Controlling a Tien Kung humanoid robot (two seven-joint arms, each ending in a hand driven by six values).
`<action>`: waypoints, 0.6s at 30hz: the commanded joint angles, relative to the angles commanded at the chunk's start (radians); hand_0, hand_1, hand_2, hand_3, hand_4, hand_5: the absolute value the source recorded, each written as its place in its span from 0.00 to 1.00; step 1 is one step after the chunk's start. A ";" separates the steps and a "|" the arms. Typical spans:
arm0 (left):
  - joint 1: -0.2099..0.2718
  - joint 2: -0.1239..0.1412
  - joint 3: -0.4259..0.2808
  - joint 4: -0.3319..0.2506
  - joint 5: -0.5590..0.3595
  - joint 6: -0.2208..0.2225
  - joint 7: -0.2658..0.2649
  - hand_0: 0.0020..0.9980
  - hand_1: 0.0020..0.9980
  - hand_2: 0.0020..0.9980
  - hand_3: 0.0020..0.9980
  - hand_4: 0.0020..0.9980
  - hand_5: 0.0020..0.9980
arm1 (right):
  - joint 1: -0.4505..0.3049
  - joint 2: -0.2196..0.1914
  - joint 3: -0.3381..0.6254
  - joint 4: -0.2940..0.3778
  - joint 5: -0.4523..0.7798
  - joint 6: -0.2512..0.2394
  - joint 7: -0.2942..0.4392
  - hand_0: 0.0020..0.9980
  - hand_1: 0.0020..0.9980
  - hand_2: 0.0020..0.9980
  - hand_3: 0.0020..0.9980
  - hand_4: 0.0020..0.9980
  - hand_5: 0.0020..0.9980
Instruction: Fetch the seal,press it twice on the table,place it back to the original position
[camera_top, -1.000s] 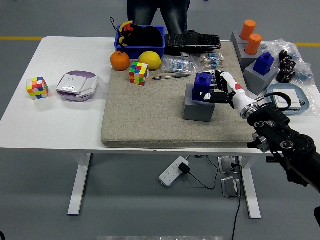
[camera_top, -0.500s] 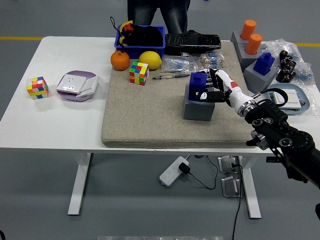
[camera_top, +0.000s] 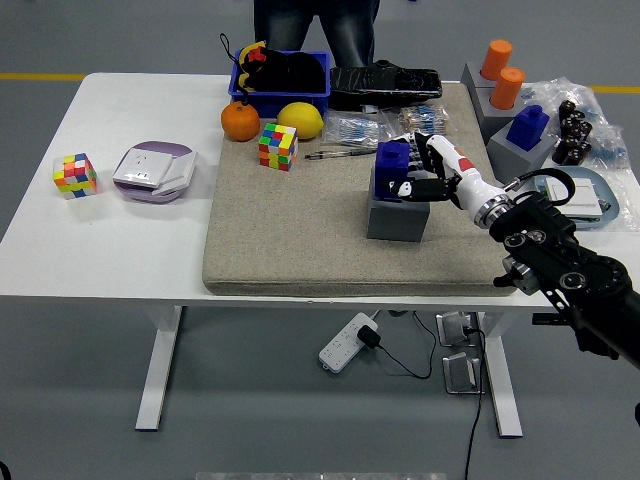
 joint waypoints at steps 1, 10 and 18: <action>-0.001 0.000 0.000 0.000 0.000 0.000 0.000 0.82 0.79 0.75 0.81 0.71 0.35 | 0.002 -0.002 -0.003 -0.001 -0.001 0.002 -0.001 0.56 0.38 0.37 0.38 0.64 0.00; -0.007 0.002 0.005 -0.001 0.000 0.001 -0.001 0.82 0.79 0.75 0.81 0.72 0.35 | 0.027 -0.016 -0.036 -0.008 -0.011 0.021 -0.004 0.57 0.38 0.38 0.38 0.63 0.00; -0.011 0.005 0.012 -0.001 0.000 0.000 -0.002 0.82 0.79 0.75 0.81 0.72 0.35 | 0.043 -0.017 -0.052 -0.018 -0.023 0.019 0.003 0.57 0.39 0.38 0.39 0.63 0.00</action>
